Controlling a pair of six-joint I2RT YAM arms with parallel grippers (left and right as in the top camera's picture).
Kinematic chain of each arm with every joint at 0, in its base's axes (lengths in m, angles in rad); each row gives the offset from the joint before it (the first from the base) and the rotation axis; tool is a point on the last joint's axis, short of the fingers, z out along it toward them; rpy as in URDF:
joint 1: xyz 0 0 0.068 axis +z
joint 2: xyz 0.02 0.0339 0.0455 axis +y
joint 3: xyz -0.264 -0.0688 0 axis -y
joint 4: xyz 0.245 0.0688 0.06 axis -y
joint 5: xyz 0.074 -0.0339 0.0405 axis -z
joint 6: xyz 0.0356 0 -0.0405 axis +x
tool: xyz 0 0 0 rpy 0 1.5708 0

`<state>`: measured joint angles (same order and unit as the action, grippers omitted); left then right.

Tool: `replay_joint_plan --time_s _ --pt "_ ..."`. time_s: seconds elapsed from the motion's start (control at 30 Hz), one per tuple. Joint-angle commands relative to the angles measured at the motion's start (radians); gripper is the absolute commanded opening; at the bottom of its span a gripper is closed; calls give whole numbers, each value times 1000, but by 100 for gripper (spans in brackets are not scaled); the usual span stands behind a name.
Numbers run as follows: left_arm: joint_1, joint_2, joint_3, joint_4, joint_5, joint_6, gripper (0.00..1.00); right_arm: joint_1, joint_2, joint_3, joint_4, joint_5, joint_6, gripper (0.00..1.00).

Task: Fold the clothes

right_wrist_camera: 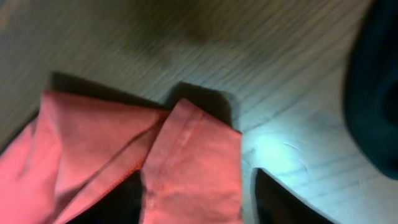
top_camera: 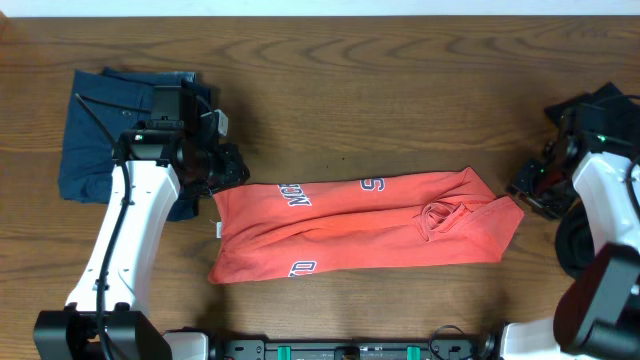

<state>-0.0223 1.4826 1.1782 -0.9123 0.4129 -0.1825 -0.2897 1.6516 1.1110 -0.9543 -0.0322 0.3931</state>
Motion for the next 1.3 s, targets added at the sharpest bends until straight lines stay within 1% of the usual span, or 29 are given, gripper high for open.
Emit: replay_joint_plan --time_s 0.0,0.2,0.37,0.53,0.57,0.6,0.67,0.77,0.8,1.07,1.27 --pt "3 -13 13 -3 6 10 31 -5 39 -8 15 -40 -13 44" --pt "3 -13 13 -3 6 10 32 -3 85 -10 20 -40 -36 44" --pt "3 -13 13 -3 6 10 31 -2 92 -27 38 -40 -35 42" --pt "3 -13 13 -3 6 10 32 -1 92 -105 121 -42 -35 44" --pt "3 -13 13 -3 6 10 32 -1 92 -117 139 -50 -35 43" --pt "3 -13 13 -3 6 10 32 -1 92 -125 154 -55 -36 40" --pt "3 -13 13 -3 6 10 32 -1 91 -124 161 -55 -36 21" --pt "3 -13 13 -4 6 10 32 0 72 -111 151 -60 -63 2" --pt "3 -13 13 -5 6 10 32 -1 60 -108 146 -69 -74 1" --pt "3 -13 13 -7 6 10 32 18 -103 -102 44 -189 -172 1" --pt "3 -13 13 -7 6 10 32 105 -204 -102 -28 -294 -209 1"
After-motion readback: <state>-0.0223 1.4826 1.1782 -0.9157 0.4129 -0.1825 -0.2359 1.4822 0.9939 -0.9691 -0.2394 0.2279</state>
